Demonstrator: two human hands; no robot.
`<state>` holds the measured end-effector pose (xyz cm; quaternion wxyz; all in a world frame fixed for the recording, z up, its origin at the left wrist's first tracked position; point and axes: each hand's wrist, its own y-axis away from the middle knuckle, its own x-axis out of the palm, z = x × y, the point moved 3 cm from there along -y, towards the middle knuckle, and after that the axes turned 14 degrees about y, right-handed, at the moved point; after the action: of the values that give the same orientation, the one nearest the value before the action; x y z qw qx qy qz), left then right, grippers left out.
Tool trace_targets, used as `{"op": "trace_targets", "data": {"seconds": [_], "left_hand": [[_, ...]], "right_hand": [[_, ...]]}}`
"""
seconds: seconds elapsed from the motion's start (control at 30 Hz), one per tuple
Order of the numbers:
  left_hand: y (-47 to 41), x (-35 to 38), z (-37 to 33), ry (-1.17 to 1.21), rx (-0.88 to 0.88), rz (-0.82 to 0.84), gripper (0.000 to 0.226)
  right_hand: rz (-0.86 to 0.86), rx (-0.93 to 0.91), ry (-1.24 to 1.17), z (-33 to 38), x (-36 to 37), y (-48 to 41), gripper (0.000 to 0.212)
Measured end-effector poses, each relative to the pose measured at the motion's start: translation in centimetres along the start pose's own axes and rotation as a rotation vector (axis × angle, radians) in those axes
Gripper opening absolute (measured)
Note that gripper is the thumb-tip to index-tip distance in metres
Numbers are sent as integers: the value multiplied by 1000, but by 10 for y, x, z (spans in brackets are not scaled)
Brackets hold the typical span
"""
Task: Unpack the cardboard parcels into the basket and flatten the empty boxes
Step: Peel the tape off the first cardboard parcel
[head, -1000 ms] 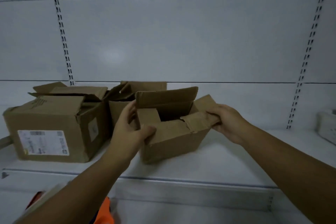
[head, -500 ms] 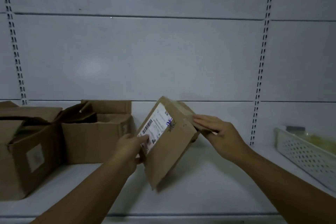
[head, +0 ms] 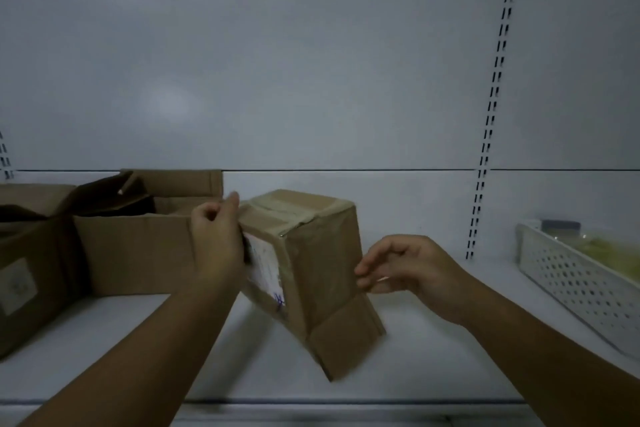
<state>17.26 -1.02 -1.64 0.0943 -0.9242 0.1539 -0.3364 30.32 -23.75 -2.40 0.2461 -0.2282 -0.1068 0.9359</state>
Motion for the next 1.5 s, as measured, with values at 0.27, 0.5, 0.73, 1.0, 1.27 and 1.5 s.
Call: {"op": "trace_targets", "data": {"seconds": [0.27, 0.5, 0.73, 1.0, 1.27, 1.5], "left_hand": [[-4, 53, 39, -195, -132, 233, 13], [8, 74, 92, -167, -272, 284, 27], [5, 96, 116, -69, -398, 313, 20], [2, 119, 126, -81, -592, 538, 26], [18, 52, 47, -555, 295, 357, 13], [93, 9, 23, -798, 377, 891, 65]], "right_hand": [[-420, -254, 344, -24, -31, -23, 41], [-374, -203, -140, -49, -63, -46, 17], [-149, -232, 4, -56, -60, -44, 48], [-139, -432, 475, -47, -56, -38, 49], [-60, -445, 715, -37, -44, -33, 40], [-175, -555, 953, -18, -24, -19, 38]]}}
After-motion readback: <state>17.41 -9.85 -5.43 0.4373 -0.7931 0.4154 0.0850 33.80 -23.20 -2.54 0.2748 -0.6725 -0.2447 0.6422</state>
